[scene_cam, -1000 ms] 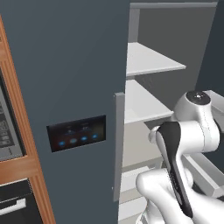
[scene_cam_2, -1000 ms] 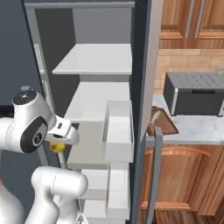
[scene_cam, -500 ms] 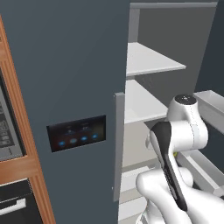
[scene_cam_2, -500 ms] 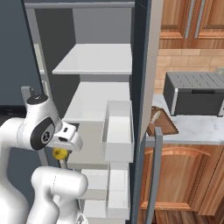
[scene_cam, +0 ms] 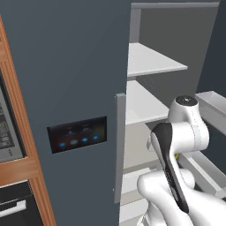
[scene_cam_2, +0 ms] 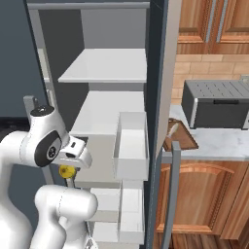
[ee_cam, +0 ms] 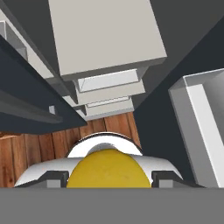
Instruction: Retrieve a lemon from the fridge and place it on the cutting board with the fish.
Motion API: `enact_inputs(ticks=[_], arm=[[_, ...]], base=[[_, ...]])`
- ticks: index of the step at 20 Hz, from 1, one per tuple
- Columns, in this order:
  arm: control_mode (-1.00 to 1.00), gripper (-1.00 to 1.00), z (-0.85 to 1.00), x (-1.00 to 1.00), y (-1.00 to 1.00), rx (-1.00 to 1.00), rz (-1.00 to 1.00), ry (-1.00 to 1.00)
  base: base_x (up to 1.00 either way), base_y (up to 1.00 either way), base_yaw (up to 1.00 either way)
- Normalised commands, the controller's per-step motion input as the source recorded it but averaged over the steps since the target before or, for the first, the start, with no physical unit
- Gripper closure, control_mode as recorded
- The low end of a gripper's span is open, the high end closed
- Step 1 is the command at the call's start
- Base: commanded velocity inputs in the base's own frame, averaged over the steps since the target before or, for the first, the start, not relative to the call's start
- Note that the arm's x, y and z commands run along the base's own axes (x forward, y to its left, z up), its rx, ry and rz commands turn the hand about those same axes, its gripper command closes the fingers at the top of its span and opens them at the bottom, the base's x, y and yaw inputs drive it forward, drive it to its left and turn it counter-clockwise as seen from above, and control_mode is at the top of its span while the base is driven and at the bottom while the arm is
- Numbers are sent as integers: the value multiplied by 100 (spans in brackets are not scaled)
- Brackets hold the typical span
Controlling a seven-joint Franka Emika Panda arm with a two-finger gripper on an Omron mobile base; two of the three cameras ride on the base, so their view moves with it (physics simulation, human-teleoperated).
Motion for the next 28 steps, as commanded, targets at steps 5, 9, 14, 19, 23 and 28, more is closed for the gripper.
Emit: enact_inputs(ticks=[5, 9, 14, 19, 23, 28], arm=[[100, 100, 0, -7, 0, 0, 0, 0], [100, 100, 0, 0, 0, 0, 0, 0], [100, 100, 0, 0, 0, 0, 0, 0], [100, 100, 0, 0, 0, 0, 0, 0], [100, 100, 0, 0, 0, 0, 0, 0], [100, 100, 0, 0, 0, 0, 0, 0]], base=[[-27, 0, 0], [-53, 0, -1], [-68, -14, -5], [-75, -38, -6], [-56, -62, -1], [-11, -95, 0]])
